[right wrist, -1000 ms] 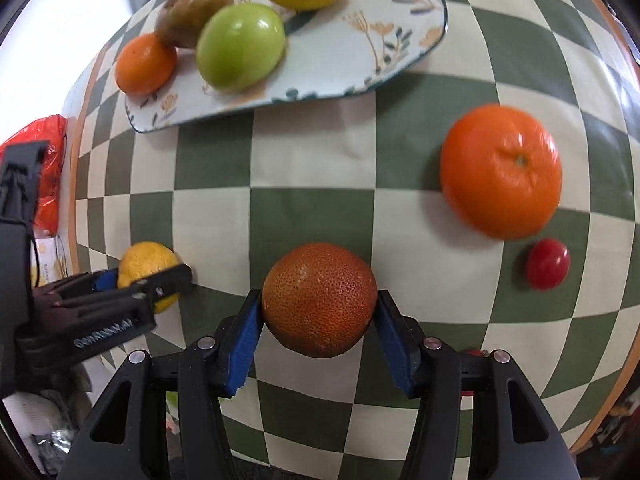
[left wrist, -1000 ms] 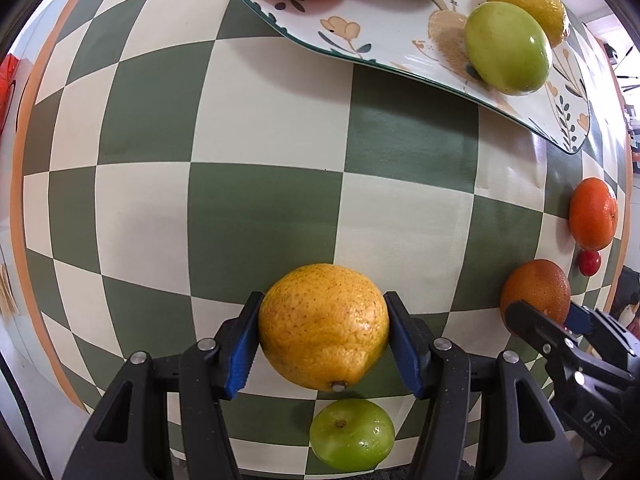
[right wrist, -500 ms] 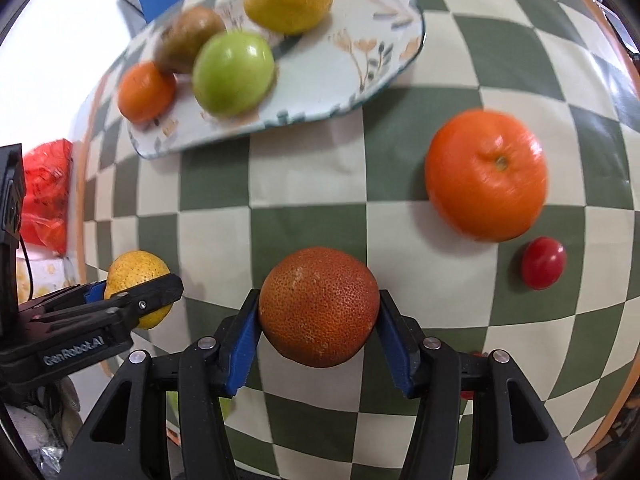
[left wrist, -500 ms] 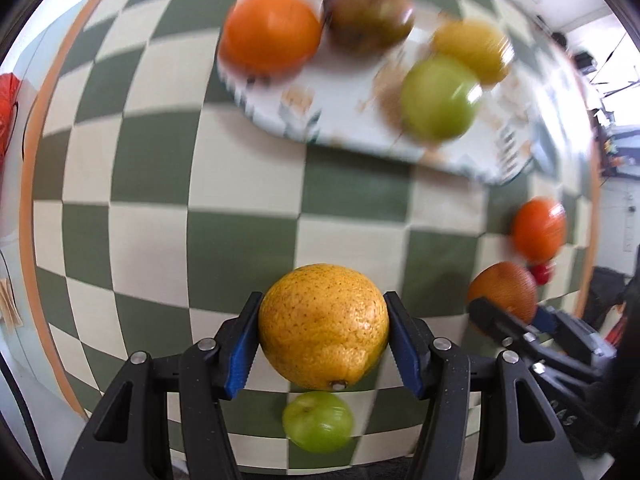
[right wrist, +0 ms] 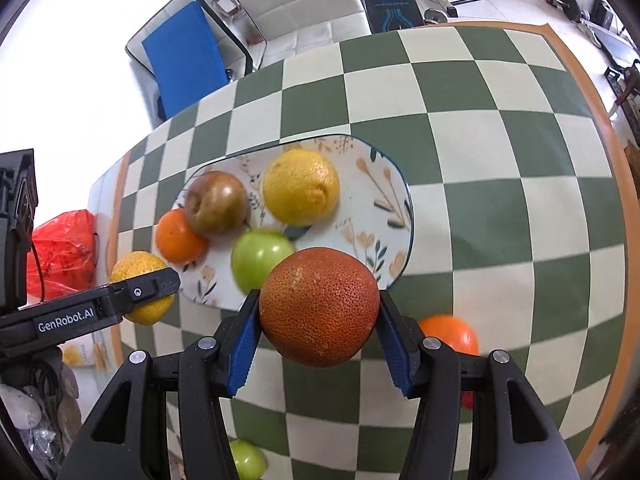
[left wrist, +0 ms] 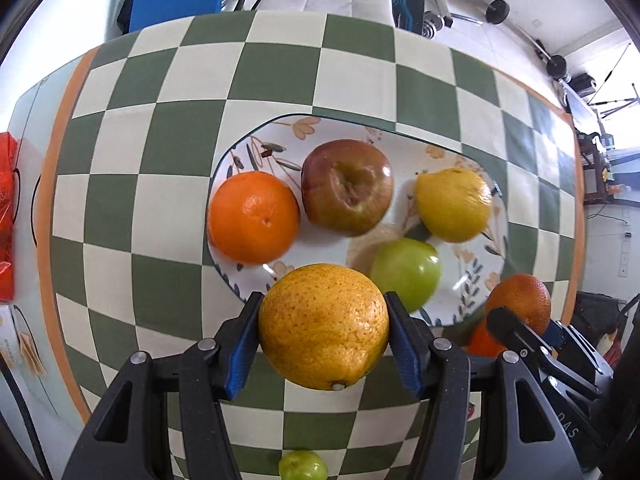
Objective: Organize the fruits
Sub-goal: 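Place the lemon on the plate with the left tool while the right tool places the grapefruit, then lift both tools away from the plate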
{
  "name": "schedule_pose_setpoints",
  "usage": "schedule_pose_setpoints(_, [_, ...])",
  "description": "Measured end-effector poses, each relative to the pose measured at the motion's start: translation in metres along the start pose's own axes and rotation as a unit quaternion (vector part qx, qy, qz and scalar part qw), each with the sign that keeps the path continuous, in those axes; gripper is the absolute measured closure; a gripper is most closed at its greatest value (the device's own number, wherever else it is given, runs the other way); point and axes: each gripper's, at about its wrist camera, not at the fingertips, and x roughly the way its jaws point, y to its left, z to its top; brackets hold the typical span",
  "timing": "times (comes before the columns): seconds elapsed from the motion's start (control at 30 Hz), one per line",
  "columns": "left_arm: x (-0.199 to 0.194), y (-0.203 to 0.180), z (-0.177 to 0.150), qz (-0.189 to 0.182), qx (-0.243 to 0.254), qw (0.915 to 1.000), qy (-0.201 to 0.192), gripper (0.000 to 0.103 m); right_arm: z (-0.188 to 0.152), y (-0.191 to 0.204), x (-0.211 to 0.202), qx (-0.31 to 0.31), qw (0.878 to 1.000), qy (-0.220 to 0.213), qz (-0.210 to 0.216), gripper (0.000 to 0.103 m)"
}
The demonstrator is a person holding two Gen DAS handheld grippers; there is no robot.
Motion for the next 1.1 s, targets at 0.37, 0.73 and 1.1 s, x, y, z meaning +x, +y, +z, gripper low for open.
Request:
schedule_pose_setpoints(0.37, [0.032,0.003,0.022,0.001,-0.012,0.9989,0.045,0.046,0.017,-0.008,0.052,-0.002,0.999,0.041,-0.019,0.045])
schedule_pose_setpoints(0.73, [0.020,0.000,0.023,-0.001,-0.009,0.9996,0.025,0.014,0.023,-0.008,0.052,0.002,0.999,0.042,-0.028,0.022])
schedule_pose_setpoints(1.1, [-0.004,0.006,-0.005,0.068,0.020,0.9967,-0.041,0.012,0.005,-0.004,0.027,-0.025,0.994,0.014,-0.105,0.005])
